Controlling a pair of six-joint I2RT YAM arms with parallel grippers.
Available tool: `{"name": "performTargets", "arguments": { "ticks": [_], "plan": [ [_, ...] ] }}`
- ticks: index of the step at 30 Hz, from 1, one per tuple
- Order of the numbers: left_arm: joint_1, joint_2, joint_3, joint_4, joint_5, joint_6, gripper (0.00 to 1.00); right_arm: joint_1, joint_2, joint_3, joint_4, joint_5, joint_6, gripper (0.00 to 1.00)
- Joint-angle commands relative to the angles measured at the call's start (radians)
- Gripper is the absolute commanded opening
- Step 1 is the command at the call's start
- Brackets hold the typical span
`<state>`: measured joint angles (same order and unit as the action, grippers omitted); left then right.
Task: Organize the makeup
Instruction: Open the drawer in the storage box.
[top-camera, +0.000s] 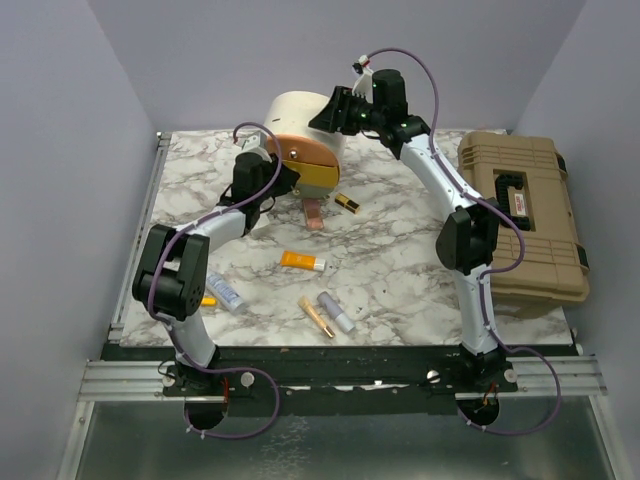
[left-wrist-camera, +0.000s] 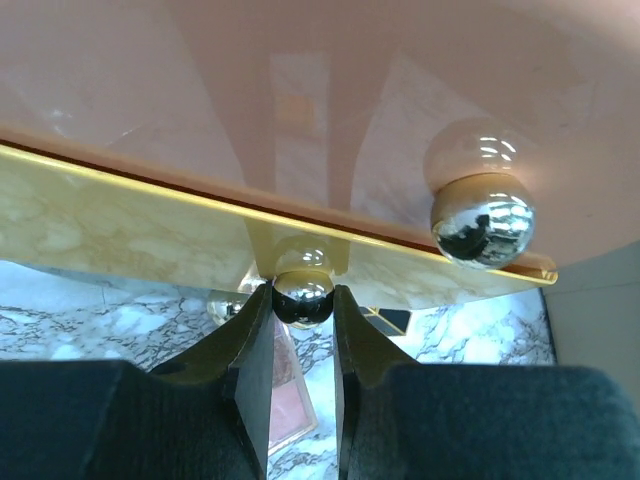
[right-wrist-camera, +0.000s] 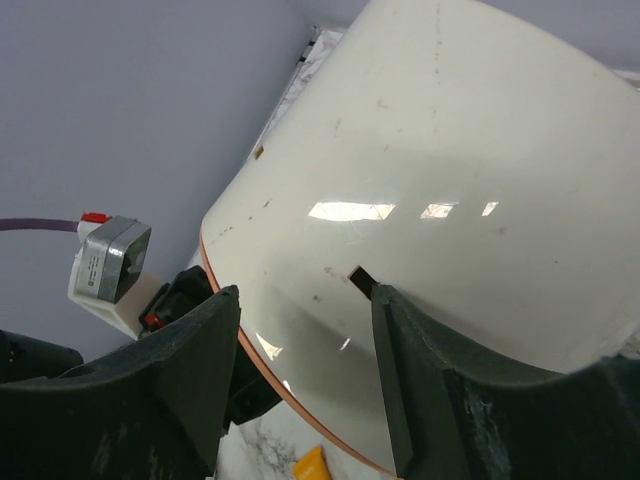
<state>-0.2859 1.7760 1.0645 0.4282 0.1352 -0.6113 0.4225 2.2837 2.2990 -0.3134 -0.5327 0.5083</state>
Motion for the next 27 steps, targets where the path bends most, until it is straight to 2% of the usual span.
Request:
{"name": "performTargets", "arguments": {
  "ticks": [1, 8, 27],
  "plan": [
    [0.018, -0.08, -0.007, -0.059, 0.016, 0.071, 0.02, 0.019, 0.049, -0.025, -0.115, 0.057, 0.015, 0.61],
    [0.016, -0.154, -0.075, -0.081, 0.031, 0.08, 0.02, 0.018, 0.057, -0.013, -0.084, 0.042, 0.061, 0.61],
    [0.016, -0.336, -0.234, -0.128, 0.046, 0.066, 0.03, 0.017, 0.03, -0.002, -0.112, 0.003, 0.035, 0.62]
  ]
}}
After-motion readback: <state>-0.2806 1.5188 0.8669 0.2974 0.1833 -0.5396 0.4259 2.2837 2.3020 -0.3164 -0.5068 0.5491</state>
